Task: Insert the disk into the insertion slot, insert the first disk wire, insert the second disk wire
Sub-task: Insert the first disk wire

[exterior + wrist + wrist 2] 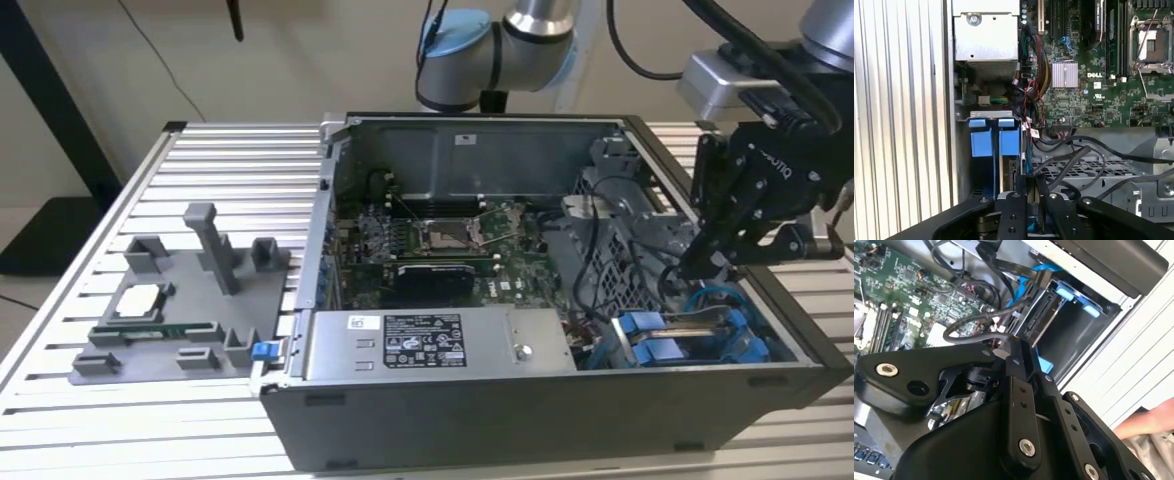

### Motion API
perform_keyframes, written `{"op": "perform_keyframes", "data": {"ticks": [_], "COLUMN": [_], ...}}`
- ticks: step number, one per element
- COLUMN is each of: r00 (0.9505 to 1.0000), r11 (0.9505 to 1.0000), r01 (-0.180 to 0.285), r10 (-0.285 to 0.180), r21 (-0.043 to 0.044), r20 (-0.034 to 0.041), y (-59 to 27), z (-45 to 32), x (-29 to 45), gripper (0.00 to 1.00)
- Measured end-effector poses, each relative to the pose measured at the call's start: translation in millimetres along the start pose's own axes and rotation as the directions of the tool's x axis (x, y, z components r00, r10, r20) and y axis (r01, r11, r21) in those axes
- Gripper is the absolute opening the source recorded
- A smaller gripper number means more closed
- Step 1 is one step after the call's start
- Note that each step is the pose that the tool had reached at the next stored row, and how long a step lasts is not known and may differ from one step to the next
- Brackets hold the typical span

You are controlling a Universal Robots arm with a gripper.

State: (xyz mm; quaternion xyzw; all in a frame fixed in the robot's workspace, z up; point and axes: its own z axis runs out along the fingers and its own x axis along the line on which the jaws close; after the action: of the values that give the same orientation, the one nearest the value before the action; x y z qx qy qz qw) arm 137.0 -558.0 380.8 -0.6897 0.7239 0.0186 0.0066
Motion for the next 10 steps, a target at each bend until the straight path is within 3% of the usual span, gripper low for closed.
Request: {"op": "perform_keyframes", "data": {"ticks": [10], "r00": [1.0000], "r11": [1.0000], "r01": [0.000], "r10": [0.000], "r21": [0.0053], "r20": [-0.0019], "y": [-14.7], "z": [11.4], "x": [-0.3], "gripper": [0.00]}}
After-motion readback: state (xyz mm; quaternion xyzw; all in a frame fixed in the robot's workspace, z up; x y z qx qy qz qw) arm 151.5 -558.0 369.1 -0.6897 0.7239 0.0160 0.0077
